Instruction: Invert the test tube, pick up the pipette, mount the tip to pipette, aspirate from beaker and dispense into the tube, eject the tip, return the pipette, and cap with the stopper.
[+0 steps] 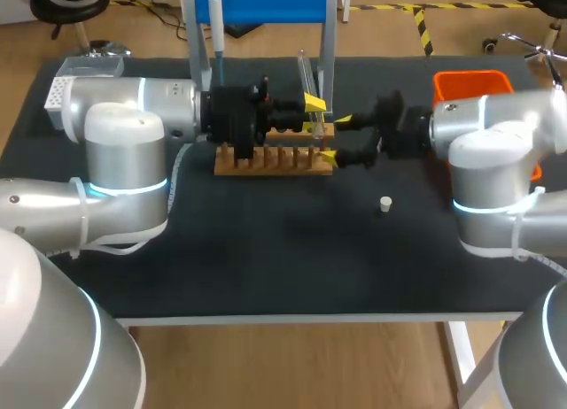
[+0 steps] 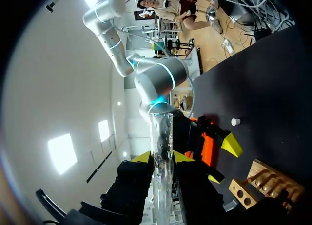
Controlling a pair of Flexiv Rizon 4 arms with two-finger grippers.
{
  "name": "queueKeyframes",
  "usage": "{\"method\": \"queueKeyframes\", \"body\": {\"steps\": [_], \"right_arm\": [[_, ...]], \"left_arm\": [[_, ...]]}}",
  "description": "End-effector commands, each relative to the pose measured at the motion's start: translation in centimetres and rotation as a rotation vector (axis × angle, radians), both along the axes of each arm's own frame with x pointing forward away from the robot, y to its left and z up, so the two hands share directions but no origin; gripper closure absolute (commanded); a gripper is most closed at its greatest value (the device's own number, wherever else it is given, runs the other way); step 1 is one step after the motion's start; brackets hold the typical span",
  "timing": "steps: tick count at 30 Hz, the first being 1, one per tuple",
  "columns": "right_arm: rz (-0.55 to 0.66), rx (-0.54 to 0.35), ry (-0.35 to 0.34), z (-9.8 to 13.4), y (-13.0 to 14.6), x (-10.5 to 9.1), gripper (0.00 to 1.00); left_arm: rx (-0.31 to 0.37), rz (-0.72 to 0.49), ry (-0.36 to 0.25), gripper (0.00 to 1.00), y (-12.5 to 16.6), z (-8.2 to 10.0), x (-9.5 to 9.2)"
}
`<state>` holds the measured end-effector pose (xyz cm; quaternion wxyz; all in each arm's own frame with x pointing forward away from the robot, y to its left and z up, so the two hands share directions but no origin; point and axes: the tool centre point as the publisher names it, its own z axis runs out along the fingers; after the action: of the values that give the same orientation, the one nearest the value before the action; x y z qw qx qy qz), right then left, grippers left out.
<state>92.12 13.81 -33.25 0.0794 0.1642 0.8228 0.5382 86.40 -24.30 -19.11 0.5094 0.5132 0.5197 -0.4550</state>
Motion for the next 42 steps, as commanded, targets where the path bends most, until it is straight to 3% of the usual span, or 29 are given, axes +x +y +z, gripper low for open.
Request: {"method": "queueKeyframes", "body": {"steps": [1, 9, 39, 42], "right_arm": [[0.0, -0.012, 0.007, -0.3, 0.96, 1.06, 0.0], [-0.012, -0.014, 0.024, -0.46, 1.35, 1.93, 0.0], [-0.009, -0.042, 0.027, -0.63, 1.24, 1.55, 0.0], [-0.009, -0.042, 0.027, -0.63, 1.24, 1.55, 0.0]], "left_arm": [[0.0, 0.0, -0.002, 1.0, -0.04, 0.01, 0.02], [0.0, 0.0, -0.002, 1.0, -0.04, 0.01, 0.02], [0.0, 0.0, -0.002, 1.0, -0.04, 0.01, 0.02], [0.016, 0.03, 0.051, 1.0, 0.08, 0.63, 0.41]]}}
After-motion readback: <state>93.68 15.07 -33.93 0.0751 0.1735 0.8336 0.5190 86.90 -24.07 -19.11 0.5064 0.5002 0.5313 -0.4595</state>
